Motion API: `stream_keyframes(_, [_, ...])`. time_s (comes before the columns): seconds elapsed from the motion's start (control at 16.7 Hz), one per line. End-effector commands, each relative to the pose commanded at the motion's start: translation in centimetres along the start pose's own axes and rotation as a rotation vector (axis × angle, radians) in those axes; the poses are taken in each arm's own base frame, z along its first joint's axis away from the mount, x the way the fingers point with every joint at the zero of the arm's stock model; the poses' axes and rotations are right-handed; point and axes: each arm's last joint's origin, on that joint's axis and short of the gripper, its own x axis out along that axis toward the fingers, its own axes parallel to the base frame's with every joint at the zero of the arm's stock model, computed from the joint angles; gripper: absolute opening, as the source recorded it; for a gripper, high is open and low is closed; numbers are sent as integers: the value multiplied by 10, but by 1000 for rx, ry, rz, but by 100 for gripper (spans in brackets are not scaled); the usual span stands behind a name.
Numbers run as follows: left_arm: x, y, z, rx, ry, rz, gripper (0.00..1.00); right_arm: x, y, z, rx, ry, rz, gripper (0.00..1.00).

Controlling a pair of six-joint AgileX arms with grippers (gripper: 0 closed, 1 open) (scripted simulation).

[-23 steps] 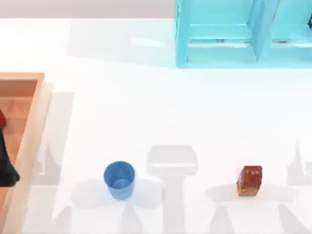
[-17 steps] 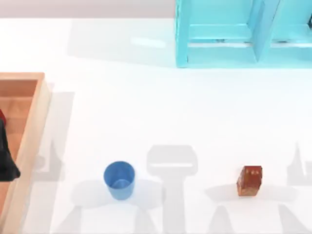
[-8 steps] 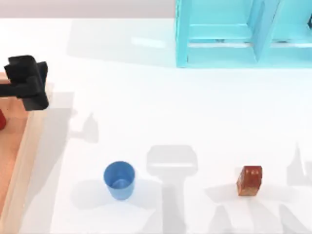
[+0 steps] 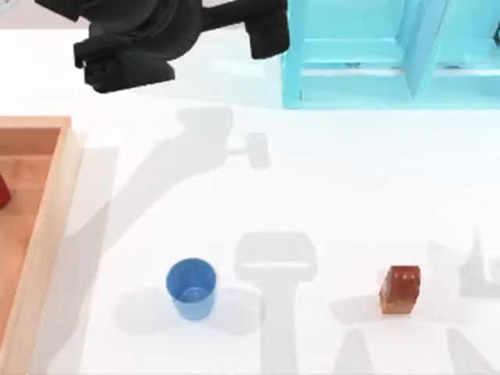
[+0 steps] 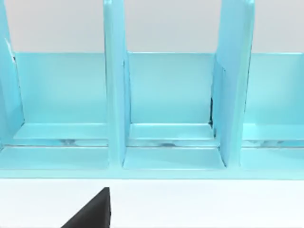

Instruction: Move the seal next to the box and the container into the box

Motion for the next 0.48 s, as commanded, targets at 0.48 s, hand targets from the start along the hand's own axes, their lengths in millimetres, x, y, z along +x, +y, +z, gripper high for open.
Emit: stream_keyframes(0.48, [135, -136, -41, -15, 382, 198, 100, 0, 0, 0, 0, 0, 0, 100])
